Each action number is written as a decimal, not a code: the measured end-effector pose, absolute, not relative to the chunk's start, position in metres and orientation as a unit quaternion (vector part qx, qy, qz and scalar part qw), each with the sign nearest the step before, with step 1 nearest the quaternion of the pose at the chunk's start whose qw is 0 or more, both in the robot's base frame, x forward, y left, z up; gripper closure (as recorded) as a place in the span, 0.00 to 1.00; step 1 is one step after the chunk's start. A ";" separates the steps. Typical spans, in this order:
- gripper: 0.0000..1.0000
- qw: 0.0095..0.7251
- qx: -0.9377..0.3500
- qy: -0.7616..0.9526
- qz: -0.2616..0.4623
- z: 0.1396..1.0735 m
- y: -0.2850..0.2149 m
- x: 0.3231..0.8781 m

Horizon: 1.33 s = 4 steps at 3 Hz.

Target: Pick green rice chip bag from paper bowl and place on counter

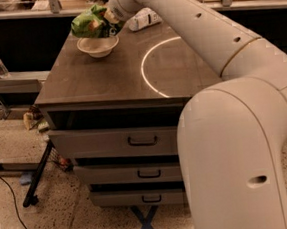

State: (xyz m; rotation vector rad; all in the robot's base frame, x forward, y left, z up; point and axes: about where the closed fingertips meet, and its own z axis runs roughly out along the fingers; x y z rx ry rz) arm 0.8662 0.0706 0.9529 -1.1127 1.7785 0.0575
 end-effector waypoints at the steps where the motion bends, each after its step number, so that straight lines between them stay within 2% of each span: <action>1: 1.00 0.500 -0.409 0.762 0.027 0.961 0.042 0.868; 3: 1.00 0.491 -0.328 0.807 0.006 0.938 -0.068 0.837; 4: 0.77 0.463 -0.306 0.832 0.003 0.913 -0.104 0.803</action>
Offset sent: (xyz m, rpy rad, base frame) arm -0.0293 -0.1368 -0.0235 0.1135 0.0881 -0.2698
